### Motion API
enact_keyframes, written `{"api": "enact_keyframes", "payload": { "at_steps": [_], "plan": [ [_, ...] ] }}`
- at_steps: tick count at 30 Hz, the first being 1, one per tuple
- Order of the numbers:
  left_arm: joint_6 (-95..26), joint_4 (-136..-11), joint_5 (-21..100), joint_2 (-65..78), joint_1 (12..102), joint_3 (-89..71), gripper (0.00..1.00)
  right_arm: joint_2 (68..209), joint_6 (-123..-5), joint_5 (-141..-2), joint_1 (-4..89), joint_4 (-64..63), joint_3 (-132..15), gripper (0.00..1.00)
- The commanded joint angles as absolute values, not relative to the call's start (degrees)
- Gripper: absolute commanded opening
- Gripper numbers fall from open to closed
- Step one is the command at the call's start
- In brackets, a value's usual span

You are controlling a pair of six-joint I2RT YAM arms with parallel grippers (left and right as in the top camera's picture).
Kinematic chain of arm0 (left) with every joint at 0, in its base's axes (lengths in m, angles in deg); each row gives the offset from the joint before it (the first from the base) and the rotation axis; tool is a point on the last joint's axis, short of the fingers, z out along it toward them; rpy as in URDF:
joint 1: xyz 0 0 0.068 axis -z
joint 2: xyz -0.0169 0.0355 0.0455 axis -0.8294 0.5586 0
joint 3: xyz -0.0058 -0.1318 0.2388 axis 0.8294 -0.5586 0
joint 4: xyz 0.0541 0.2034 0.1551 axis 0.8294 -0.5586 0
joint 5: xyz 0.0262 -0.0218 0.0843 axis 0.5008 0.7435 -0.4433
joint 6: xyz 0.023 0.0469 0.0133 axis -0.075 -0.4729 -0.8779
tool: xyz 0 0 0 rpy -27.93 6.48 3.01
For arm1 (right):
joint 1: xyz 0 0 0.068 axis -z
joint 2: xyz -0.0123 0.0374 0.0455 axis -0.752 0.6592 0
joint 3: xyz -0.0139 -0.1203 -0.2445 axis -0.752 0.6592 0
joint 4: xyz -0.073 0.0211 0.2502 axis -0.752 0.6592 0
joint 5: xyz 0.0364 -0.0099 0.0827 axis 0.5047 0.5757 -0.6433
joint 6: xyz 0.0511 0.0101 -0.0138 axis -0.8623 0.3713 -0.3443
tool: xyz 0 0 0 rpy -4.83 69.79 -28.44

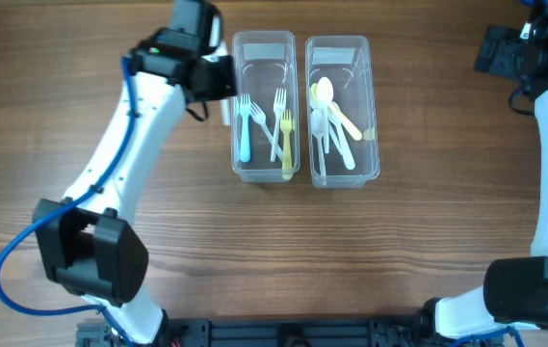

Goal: Pack container
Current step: 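Carry the white fork into the left container and open the left gripper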

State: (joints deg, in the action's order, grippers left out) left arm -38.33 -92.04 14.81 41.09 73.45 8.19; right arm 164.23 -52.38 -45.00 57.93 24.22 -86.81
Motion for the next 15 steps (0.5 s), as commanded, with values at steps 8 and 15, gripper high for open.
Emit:
{"api": "enact_keyframes", "payload": {
  "at_steps": [8, 15],
  "plan": [
    [-32.7, -90.8, 15.9, 41.2, 82.0, 8.5, 0.07, 164.5, -53.0, -44.0, 57.8, 24.1, -87.2, 1.00],
    [-30.9, -91.3, 13.5, 43.9, 82.4, 8.5, 0.06, 164.5, -53.0, -44.0, 57.8, 24.1, -87.2, 1.00]
  ]
}}
